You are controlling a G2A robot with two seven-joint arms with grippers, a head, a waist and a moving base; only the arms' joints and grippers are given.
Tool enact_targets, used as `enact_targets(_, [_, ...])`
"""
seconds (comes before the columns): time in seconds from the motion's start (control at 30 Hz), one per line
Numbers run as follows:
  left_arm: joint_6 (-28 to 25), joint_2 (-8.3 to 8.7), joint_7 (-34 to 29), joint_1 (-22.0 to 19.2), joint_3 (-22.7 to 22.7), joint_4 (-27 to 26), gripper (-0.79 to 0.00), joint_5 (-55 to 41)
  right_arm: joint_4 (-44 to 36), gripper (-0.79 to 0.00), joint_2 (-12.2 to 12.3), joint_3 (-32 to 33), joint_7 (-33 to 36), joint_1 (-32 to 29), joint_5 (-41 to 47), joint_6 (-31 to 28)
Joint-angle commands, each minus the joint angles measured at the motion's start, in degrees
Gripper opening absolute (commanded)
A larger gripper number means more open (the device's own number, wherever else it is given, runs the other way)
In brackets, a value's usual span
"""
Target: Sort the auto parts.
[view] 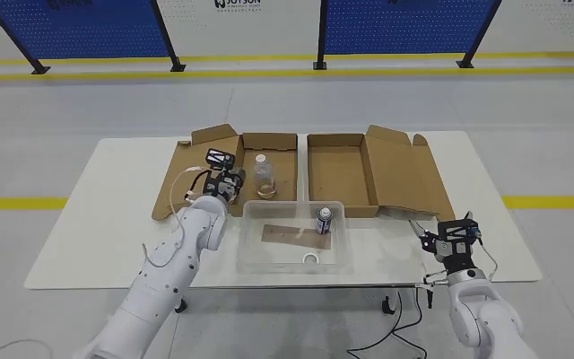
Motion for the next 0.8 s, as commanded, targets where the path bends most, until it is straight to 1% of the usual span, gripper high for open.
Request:
enact_targets(0.0, [-0.32,-0.32,-0.4,-0.61,0.65,1.0,-0.785,0.19,0.0,0.0,0.0,0.0,0.0,0.0,0.0,0.0])
enact_targets(0.77, [-4.08,-3.44,-3.39,-5.29,5.44,10.22,-0.785,4.05,0.0,0.0,0.0,0.0,0.0,0.0,0.0,0.0])
